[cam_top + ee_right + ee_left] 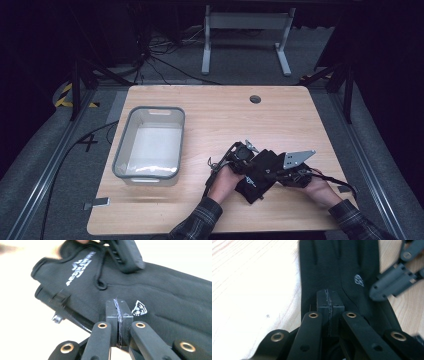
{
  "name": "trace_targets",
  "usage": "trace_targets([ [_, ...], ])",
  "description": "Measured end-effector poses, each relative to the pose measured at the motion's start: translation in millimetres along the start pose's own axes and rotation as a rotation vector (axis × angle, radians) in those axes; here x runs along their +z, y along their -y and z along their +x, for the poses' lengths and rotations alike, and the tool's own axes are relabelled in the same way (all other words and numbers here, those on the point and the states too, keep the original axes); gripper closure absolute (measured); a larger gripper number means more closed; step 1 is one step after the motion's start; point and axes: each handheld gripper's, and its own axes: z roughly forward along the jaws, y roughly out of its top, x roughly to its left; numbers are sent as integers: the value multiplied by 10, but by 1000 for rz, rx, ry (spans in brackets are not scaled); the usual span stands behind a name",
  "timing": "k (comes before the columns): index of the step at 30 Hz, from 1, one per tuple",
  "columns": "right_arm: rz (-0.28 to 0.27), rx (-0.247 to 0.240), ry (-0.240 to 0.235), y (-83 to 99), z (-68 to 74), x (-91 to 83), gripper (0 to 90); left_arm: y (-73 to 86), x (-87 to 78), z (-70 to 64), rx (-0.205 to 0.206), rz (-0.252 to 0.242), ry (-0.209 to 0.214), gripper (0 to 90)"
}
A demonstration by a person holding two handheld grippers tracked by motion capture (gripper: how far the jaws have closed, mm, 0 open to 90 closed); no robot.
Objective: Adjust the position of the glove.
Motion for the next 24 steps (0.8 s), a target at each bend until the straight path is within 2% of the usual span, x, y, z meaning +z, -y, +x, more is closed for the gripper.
trace_targets([
  [6, -13, 3, -19, 2, 24, 18, 897, -11, 6, 21, 8, 1, 8, 897],
  [11, -18, 7, -18, 1, 18, -22, 890, -11, -32, 44, -14, -11, 22, 875],
  [13, -26, 6, -7, 3, 19, -75, 835, -25, -63, 45, -7, -1, 21, 823],
  [16, -49, 18, 21, 28, 32, -174, 733, -50, -123, 31, -7, -16, 15, 727],
  [18, -56, 39, 41, 65, 26, -247, 663, -58, -149, 26, -5, -18, 15, 640],
  [20, -62, 59, 84, 115, 16, -337, 573, -61, -174, 17, 11, -14, -2, 544],
  [24, -87, 96, 147, 197, -12, -501, 462, -53, -207, 9, 10, -25, 26, 443],
])
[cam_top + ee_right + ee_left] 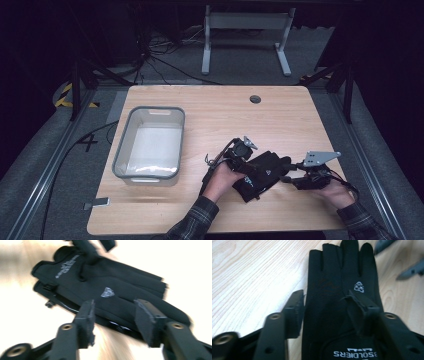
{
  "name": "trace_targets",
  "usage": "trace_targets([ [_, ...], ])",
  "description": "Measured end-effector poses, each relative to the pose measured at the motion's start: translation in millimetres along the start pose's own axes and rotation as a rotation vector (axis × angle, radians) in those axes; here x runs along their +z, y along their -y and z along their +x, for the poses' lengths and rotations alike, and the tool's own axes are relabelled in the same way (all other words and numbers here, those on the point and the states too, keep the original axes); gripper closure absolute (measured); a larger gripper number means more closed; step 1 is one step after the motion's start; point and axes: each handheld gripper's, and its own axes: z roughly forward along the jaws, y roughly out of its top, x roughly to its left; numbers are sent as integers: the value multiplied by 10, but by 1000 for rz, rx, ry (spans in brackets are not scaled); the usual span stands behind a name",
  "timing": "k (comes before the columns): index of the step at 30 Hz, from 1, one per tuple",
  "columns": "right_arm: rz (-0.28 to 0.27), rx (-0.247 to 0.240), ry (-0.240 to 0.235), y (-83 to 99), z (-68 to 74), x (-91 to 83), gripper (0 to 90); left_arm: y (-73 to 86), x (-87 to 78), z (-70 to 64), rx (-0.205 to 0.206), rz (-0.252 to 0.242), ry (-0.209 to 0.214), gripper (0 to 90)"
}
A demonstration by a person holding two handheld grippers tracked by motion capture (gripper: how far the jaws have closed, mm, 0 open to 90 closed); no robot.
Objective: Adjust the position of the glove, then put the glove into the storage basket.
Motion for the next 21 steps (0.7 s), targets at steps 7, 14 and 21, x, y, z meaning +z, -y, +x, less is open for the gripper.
trace_targets([
  [7, 27, 80, 79, 242, -86, -210, 311, -4, 23, -36, 26, 1, 10, 262],
  [14, 39, 108, 154, 457, -149, -325, 175, -6, 182, -109, 97, 57, 15, 152],
  [21, 97, 124, 218, 620, -209, -341, 131, -3, 278, -164, 134, 85, -2, 119],
])
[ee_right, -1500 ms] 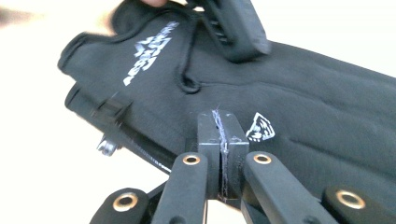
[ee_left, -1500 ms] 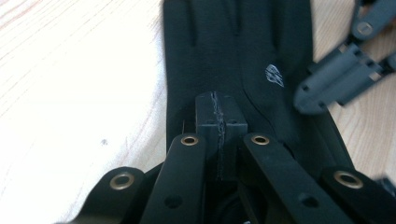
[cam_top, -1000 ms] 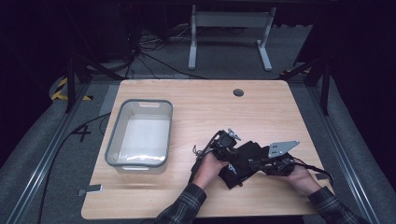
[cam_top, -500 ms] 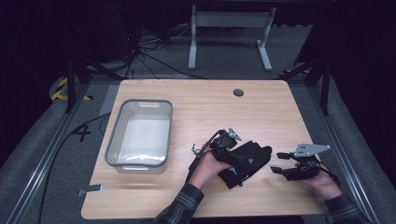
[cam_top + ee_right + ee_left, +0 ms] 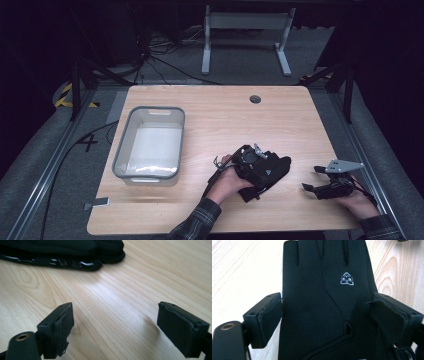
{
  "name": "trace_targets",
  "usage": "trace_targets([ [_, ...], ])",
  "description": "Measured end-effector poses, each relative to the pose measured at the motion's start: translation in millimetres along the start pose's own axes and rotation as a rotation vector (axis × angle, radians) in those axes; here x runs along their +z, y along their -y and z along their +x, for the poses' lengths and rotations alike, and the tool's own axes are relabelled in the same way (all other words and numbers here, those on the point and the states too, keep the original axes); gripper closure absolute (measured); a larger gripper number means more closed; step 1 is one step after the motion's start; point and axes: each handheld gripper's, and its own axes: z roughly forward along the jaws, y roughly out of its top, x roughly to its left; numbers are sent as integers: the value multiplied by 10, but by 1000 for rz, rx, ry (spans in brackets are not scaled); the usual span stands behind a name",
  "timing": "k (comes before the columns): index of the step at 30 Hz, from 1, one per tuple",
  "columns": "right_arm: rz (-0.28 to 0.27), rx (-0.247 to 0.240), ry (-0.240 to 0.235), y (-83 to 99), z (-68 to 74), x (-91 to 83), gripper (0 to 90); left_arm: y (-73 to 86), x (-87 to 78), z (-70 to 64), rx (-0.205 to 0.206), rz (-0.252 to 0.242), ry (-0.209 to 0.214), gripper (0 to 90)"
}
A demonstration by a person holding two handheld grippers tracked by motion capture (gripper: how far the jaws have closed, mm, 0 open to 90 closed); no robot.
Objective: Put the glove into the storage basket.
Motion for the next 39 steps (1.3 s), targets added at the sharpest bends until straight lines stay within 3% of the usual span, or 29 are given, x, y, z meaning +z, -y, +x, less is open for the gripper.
trace_targets([
  [7, -8, 2, -5, 37, -26, 30, 57, 11, 91, 10, 7, 28, -4, 94],
  [16, -4, -3, -13, 35, -23, 35, 44, 27, 112, 10, 8, 32, 6, 128],
  [24, -5, -9, -20, 34, -22, 38, 44, 29, 77, -18, 10, 31, 5, 278],
  [29, -3, -10, -21, 33, -23, 38, 41, 22, 59, -26, 19, 24, 47, 460],
  [33, -3, -10, -20, 33, -21, 39, 40, 16, 43, 5, -2, 32, 87, 628],
  [39, -3, -10, -19, 33, -20, 40, 39, -19, 13, 11, -18, 42, 101, 690],
])
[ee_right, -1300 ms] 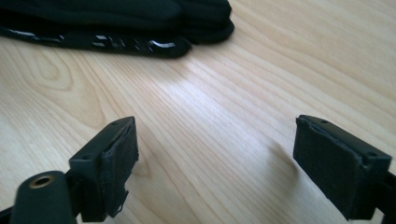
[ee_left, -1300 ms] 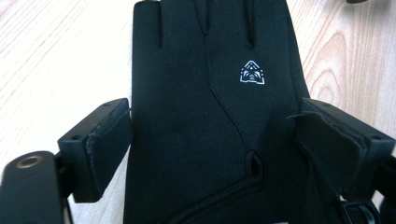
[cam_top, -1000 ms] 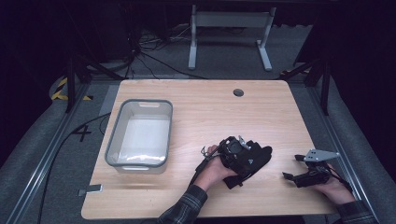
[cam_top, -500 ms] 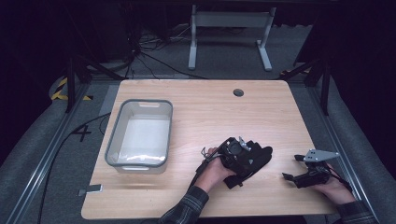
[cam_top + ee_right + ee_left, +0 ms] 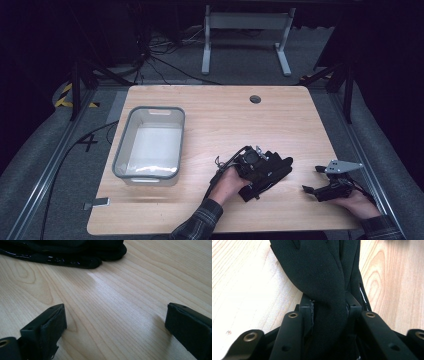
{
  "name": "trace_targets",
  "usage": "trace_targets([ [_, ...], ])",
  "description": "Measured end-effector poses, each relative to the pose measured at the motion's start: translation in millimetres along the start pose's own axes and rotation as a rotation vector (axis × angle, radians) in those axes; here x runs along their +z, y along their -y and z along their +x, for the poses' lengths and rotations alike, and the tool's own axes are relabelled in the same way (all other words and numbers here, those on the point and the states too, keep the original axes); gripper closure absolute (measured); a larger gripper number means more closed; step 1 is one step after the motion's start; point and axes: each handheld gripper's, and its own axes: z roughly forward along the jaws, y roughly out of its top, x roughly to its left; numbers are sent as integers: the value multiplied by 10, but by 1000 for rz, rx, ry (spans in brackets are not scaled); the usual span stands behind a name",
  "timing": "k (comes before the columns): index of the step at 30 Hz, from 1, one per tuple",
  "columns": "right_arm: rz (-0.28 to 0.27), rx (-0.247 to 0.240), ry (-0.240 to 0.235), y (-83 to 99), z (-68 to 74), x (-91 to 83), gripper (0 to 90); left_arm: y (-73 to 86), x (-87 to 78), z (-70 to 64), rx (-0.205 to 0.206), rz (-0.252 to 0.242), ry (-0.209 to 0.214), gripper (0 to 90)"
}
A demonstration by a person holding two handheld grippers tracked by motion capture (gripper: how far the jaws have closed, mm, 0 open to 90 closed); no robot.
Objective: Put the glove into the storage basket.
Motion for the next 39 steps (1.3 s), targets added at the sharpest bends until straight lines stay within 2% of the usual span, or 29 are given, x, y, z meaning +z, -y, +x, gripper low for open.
trace_targets([
  [2, 0, 0, 0, 0, 0, 0, 39, -6, -29, 4, -6, 2, -1, 696],
  [3, 0, 0, 0, 0, 0, 0, 39, -2, -40, 3, -22, -3, 1, 697],
  [10, 0, 0, 0, 0, 0, 0, 39, -30, -139, -26, -38, -18, -3, 701],
  [18, 3, -2, -1, -3, 0, 3, 33, -55, -213, -41, -43, -21, 4, 703],
  [24, 3, -2, -1, -3, 0, 3, 33, -86, -327, -43, -45, -46, -3, 704],
  [29, 3, -2, 0, -5, 0, 6, 29, -60, -473, -1, -69, -77, -2, 704],
  [36, 4, -3, -4, -9, -1, 13, 21, -41, -694, 90, -95, -121, -29, 704],
  [39, 8, -4, -4, -14, -1, 16, 15, -36, -773, 122, -97, -121, -42, 704],
])
